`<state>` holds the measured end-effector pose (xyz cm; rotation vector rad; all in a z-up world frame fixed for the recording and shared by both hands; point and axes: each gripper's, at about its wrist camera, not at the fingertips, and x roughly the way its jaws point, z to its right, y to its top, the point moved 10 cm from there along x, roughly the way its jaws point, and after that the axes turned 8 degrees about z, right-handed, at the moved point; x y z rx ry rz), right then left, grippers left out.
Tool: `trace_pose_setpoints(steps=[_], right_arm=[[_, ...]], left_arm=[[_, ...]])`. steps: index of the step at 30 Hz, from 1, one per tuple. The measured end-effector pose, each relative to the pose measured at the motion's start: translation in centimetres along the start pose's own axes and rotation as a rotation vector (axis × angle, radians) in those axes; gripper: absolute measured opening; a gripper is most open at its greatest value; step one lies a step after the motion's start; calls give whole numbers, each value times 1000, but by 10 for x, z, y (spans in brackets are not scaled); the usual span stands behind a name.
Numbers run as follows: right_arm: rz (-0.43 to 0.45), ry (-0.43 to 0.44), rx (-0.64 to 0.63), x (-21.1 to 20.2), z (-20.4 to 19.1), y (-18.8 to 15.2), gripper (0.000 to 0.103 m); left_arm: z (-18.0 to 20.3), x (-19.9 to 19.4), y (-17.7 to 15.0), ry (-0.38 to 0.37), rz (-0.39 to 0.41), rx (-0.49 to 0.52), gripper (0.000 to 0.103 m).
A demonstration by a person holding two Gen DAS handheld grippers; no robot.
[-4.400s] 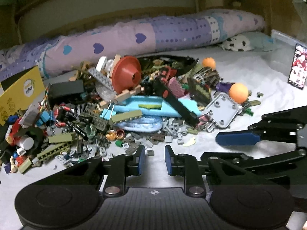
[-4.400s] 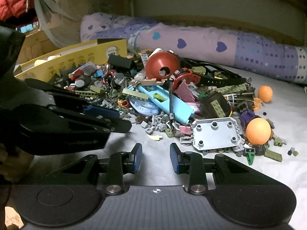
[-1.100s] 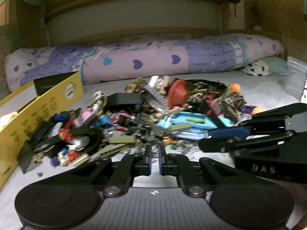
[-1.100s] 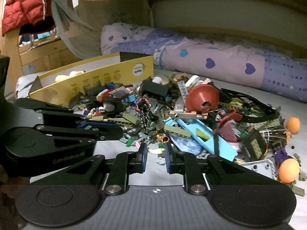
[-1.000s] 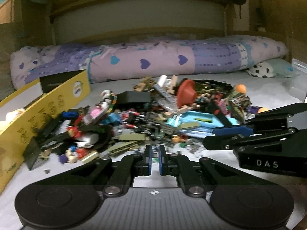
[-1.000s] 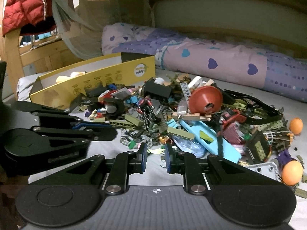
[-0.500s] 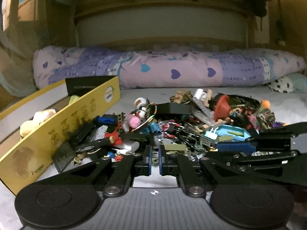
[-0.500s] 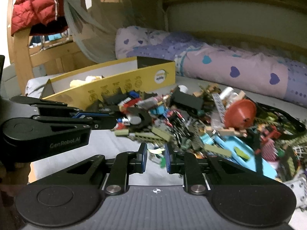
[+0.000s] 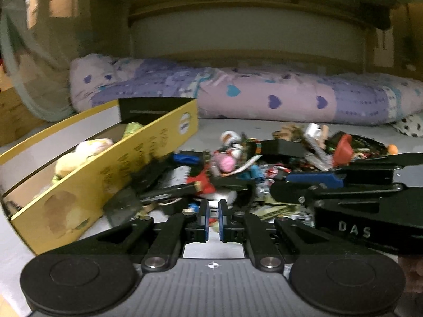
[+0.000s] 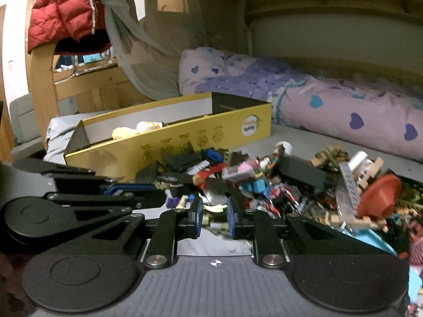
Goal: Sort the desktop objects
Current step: 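Carry the held brick with the left gripper over the yellow box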
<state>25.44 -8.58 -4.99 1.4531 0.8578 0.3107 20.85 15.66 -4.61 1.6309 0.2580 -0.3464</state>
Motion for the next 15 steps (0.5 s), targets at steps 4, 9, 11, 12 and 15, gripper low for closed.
trace_pose_setpoints(steps=[4,9,11,12,15], right_arm=[[10,14,-7,13,-10,9,20],[21,52,-38,30,-30,18,20],[18,73,-49,37,-39,20,20],[16,81,-55,41,-43,21,20],[8,106,-60,52,-54,25,20]], left_arm=[[-34,-6,4,57,16,-38,7],[-73,-9,17,128,37,-44,7],[-83,-9,24,143,47,-42,7],[-87,-10,27,146,54,-43,7],[-100,-11,34,173,63,-38,7]])
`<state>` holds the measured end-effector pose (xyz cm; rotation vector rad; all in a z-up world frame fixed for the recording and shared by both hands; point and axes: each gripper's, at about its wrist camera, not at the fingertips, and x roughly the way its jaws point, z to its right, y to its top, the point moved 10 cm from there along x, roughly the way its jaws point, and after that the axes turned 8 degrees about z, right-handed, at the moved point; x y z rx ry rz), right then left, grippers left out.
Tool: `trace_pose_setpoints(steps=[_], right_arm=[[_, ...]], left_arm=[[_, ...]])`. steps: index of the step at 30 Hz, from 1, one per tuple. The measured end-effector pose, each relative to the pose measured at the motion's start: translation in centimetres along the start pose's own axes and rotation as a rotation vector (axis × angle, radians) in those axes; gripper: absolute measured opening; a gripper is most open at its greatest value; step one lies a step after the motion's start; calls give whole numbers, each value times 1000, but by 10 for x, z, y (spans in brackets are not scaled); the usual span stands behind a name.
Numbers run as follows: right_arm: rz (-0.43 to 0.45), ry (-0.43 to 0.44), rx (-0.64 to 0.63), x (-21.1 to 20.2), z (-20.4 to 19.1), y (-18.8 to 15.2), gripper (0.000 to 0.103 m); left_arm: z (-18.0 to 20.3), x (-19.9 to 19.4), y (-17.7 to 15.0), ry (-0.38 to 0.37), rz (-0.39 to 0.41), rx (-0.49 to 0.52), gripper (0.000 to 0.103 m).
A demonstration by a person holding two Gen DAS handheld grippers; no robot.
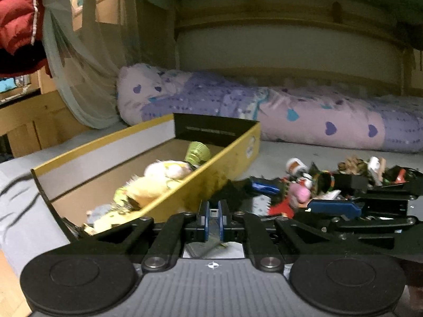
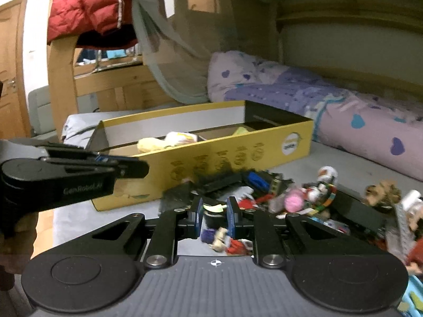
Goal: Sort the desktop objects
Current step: 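Carry the held brick with the left gripper over the yellow box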
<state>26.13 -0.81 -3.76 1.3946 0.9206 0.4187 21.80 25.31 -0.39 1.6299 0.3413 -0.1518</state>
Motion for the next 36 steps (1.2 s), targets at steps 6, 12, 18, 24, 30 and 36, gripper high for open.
trace_pose_setpoints(steps=[6,12,18,24,30,36], right_arm=[[16,40,-45,21,-21,14,20],[47,67,-34,43,-40,27,20],[66,119,-29,71,-61,40,20],[82,179,-25,94,-81,53,20],[67,230,-38,119,-99,58,20],[34,264,-57,136,-114,50,20]], left_arm=[[-27,2,1,69,-7,-16,7],[-48,7,3,113,3,-35,7],[-82,15,0,165,-3,-60,7],[-120,26,-1,221,-12,-91,7],[-137,36,-6,242,-32,-89,7],[-141,40,-9,247,-42,-99,7]])
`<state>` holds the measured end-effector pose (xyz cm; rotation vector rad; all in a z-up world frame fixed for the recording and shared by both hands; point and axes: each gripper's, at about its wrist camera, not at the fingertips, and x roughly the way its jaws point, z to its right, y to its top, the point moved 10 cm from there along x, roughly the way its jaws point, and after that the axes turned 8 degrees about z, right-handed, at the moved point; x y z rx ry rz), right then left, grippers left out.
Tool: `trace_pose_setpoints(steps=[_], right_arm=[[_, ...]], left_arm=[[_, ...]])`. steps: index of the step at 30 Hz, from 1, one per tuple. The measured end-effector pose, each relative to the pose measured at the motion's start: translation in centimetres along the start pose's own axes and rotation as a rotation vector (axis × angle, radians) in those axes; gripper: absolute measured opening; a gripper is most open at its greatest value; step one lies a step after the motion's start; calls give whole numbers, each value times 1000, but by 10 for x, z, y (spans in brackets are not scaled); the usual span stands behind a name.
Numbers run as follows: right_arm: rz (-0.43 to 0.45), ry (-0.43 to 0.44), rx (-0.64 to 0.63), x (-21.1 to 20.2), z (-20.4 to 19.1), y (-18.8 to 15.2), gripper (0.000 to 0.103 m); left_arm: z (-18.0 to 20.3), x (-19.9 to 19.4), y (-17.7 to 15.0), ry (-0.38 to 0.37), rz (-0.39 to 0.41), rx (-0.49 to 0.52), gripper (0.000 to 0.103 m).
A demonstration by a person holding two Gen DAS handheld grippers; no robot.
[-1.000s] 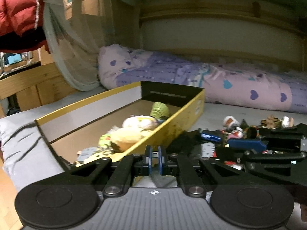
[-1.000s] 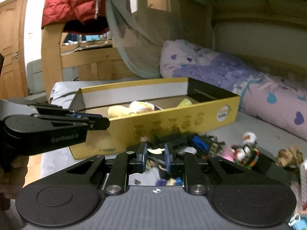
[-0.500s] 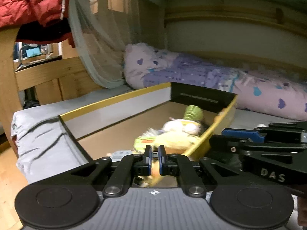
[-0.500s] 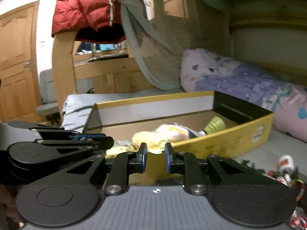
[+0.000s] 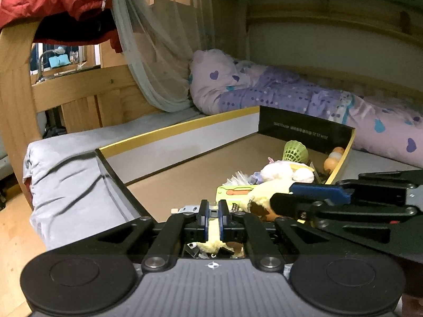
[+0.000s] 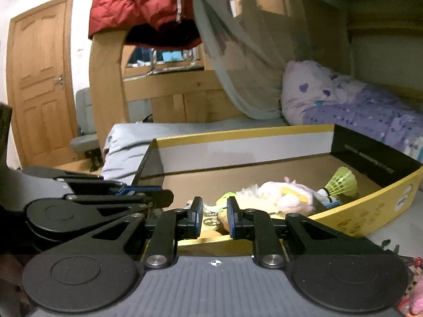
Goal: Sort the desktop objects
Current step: 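Carry the held brick with the left gripper over the yellow box, then open the left gripper to drop the brick into the box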
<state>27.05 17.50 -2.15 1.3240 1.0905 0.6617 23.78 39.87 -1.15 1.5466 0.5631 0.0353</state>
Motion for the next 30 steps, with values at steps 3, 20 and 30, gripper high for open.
trace_pose_setpoints(steps=[3,20,30], right_arm=[[-6,7,-8,2,-4,-3,21],[-20,-31,-45,-2,8,-8,42],[-22,-42,-48,-11,16,-14,44]], left_arm=[[-2,0,0,-5,-1,-17,7],[2,3,-4,-12,-42,-41,21],[7,3,-7,0,-50,-6,26]])
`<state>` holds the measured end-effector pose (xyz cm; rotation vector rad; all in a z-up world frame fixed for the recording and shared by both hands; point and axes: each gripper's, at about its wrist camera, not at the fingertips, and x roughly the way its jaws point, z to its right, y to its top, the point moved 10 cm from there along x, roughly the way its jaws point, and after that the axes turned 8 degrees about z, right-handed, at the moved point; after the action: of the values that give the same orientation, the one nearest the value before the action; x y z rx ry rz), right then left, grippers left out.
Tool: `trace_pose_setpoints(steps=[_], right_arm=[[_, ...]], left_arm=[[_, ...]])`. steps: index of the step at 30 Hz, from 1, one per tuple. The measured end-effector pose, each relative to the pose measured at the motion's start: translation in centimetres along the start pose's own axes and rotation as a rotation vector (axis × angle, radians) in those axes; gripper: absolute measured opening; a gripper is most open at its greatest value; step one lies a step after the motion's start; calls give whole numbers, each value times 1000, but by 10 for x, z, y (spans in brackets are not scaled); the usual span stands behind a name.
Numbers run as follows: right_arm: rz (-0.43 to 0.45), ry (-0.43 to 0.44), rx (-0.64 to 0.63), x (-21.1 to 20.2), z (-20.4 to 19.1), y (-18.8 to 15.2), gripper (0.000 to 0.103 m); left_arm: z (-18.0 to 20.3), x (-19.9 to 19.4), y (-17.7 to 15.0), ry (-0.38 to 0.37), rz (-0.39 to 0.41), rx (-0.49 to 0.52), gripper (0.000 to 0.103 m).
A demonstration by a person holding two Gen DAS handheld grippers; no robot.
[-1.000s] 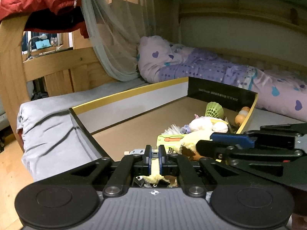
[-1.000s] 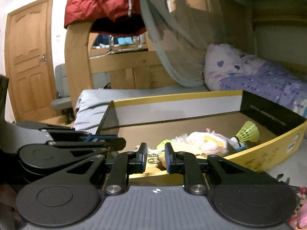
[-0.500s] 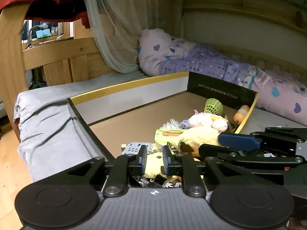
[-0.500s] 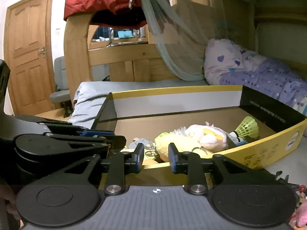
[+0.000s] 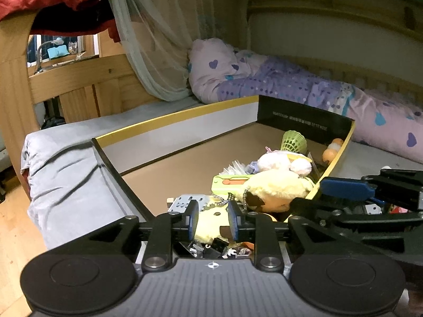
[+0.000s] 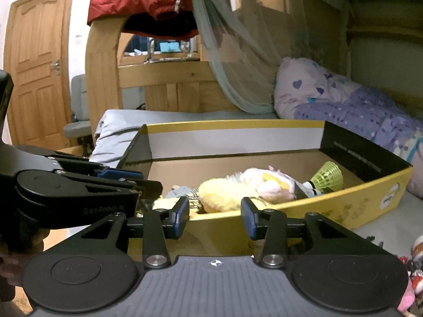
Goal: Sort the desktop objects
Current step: 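Open the left gripper to drop the brick into the box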
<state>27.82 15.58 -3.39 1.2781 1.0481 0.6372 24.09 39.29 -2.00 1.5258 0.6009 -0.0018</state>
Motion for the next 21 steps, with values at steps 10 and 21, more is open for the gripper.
trace_pose_setpoints(steps=[10,21], right_arm=[[22,-74,60,-16,25,-5,44],[22,-125,78,-54,53,-16,44]], left_arm=[[21,-8,1,-34,12,26,29],[53,-28,-4,-79,17,32,29]])
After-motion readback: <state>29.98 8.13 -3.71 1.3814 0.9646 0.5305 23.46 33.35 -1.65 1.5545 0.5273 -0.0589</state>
